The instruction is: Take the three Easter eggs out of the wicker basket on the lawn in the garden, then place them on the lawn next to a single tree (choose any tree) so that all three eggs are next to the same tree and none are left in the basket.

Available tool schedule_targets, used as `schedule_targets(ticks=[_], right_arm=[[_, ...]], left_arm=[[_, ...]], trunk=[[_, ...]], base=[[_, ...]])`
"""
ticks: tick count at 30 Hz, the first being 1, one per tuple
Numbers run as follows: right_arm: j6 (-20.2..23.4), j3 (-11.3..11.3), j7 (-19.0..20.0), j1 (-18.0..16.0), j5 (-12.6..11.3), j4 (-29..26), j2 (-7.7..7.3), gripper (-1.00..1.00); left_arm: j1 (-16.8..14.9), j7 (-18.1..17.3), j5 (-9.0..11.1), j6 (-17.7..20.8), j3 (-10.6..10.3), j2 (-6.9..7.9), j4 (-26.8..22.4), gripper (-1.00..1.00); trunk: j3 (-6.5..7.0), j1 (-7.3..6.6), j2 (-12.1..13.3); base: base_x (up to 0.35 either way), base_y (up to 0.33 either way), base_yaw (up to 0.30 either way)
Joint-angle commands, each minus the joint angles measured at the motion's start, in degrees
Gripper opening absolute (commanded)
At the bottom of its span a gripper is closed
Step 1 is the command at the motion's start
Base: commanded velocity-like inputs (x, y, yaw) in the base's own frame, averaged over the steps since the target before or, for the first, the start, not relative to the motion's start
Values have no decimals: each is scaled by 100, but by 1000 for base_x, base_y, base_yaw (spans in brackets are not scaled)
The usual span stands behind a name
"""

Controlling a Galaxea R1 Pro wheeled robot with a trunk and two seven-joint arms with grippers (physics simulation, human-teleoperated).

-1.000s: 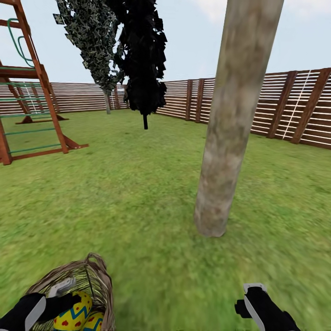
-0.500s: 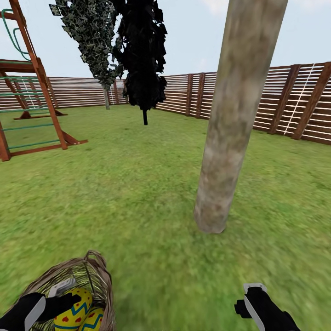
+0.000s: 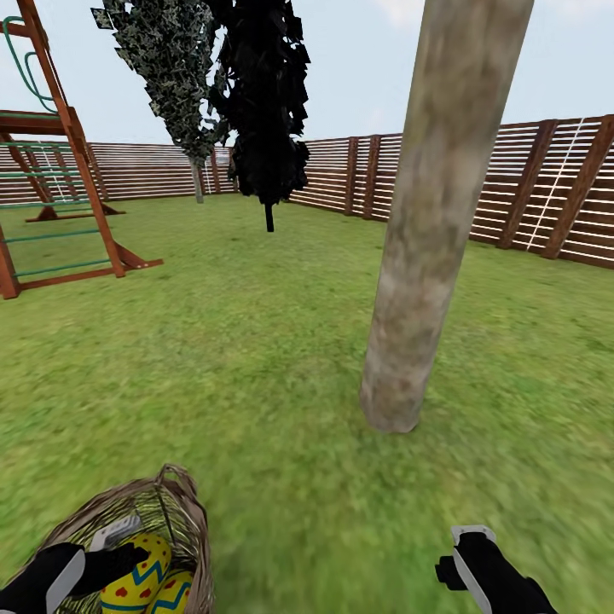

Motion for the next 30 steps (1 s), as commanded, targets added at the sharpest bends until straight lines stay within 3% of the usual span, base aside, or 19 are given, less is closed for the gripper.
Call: schedule_targets(ticks=[1,19,23,25,30], right_arm=[[29,11,-21,-1,-14,-8,-2,100],[31,12,-21,-1,-14,-8,-2,100],[31,11,-21,-1,-14,-8,-2,100],[24,11,-21,-1,-14,-8,-2,100],[22,18,-21,-1,-14,-8,0,100]], left_arm=[[1,-16,-12,42,37,-4,-3,-100],[1,-7,-12,57,28,-54,8,-100],[1,1,-12,72,101,-46,29,-100],[1,-4,-12,77,314,-47,33,-100],[1,-7,-12,73,353,-87,34,-100]], trunk=[[-6,-1,-2],[-6,-1,-2],[83,-11,3],[127,-16,6],[238,-29,13]], base=[[0,0,0],[0,0,0],[-2,0,0],[-255,0,0],[-311,0,0]])
